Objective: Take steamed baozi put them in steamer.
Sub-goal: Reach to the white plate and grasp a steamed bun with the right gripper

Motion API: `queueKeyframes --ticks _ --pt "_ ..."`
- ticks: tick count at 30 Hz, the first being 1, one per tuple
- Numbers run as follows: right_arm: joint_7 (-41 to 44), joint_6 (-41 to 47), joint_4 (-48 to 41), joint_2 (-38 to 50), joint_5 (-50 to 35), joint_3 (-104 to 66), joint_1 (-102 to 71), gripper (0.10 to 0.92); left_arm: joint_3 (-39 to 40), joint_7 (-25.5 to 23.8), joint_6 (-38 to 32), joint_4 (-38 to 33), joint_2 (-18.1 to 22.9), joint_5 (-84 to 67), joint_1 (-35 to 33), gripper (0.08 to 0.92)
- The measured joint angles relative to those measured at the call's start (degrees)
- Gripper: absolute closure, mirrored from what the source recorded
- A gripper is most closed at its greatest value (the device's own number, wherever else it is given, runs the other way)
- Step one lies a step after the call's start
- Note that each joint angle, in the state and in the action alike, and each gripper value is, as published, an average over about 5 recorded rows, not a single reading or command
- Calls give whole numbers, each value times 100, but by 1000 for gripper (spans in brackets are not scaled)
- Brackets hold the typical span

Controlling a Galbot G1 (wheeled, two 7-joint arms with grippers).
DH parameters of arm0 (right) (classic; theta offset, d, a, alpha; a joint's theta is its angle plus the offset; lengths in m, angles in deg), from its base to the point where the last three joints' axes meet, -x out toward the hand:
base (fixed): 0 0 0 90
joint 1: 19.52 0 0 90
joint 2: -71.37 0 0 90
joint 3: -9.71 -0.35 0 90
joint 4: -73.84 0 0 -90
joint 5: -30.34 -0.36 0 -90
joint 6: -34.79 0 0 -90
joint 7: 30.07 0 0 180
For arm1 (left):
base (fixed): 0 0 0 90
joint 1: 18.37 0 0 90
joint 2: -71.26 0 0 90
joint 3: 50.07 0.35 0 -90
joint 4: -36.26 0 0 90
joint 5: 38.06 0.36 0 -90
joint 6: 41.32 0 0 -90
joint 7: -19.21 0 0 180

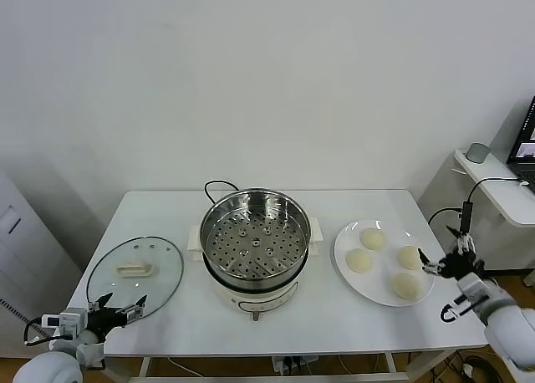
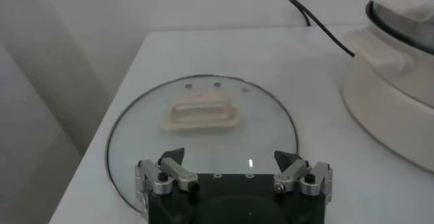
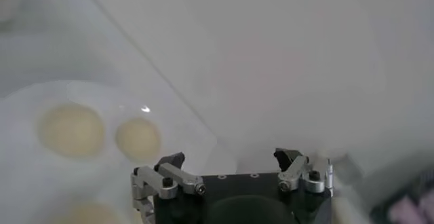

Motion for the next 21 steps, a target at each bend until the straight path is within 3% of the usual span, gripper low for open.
queueKeyframes --ticks 10,21 --pt "1372 -248 -996 548 -1 1988 2206 203 -39 55 141 -46 41 25 -4 177" --pt "2731 -766 -2293 462 -227 4467 4770 203 -49 2 301 15 42 39 80 177"
